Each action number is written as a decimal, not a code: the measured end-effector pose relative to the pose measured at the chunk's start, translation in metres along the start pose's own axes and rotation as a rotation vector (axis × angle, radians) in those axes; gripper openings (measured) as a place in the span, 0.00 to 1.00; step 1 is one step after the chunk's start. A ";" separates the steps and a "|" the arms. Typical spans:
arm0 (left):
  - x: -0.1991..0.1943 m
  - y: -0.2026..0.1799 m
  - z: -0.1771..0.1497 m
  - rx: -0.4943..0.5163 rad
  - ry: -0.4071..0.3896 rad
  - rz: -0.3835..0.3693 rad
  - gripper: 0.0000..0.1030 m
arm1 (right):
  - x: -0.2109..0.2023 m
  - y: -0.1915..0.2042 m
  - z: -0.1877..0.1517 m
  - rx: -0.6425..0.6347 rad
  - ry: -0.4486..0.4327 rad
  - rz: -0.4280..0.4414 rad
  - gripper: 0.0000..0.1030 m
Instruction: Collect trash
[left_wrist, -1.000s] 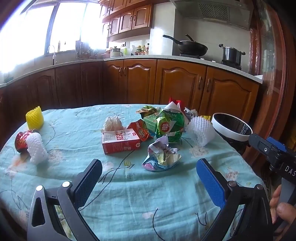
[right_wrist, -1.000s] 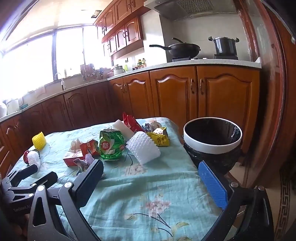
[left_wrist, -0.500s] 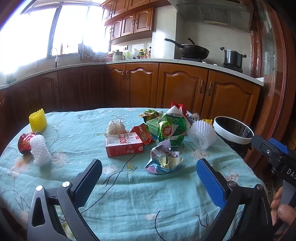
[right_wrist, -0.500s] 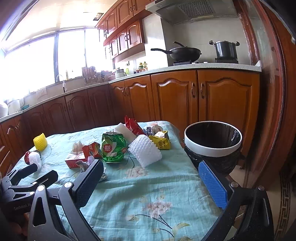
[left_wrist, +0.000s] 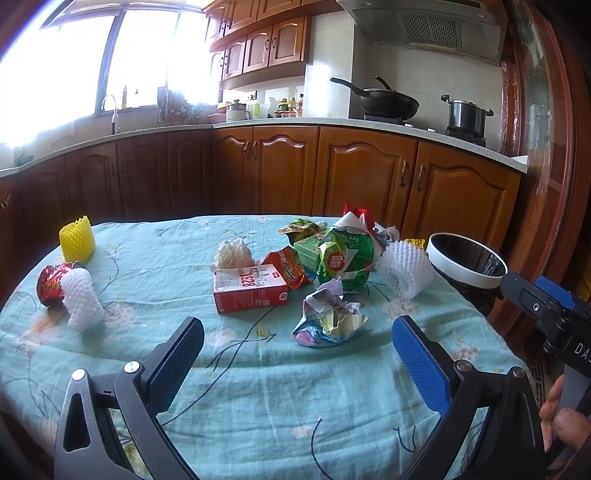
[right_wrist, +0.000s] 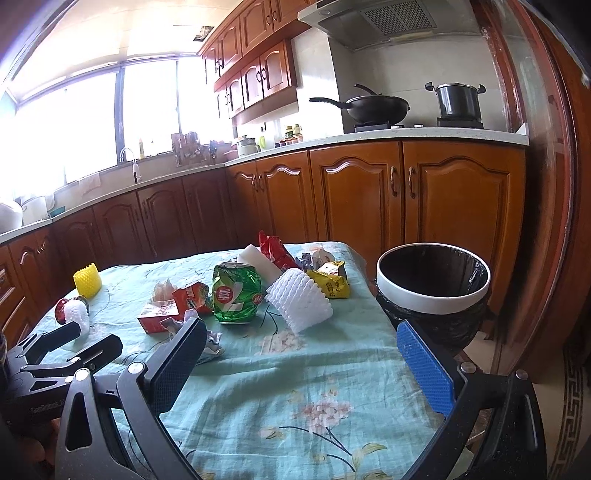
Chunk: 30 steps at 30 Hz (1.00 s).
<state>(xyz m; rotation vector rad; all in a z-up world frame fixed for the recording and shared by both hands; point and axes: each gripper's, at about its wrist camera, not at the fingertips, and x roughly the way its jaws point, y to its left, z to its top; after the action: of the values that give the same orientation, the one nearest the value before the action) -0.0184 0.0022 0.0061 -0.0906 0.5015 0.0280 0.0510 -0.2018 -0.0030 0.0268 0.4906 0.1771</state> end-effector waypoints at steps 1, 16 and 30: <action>0.000 0.000 0.000 0.000 0.000 0.000 0.99 | 0.000 0.000 0.000 0.000 0.000 0.002 1.00; 0.000 0.000 0.001 0.002 -0.002 0.000 0.99 | 0.001 0.002 0.000 0.002 0.000 0.011 1.00; 0.009 0.000 0.004 0.003 0.018 -0.004 0.99 | 0.009 0.002 -0.002 0.013 0.025 0.041 1.00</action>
<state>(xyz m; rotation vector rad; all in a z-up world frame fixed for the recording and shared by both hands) -0.0089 0.0027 0.0055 -0.0895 0.5197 0.0221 0.0575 -0.1982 -0.0094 0.0477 0.5167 0.2148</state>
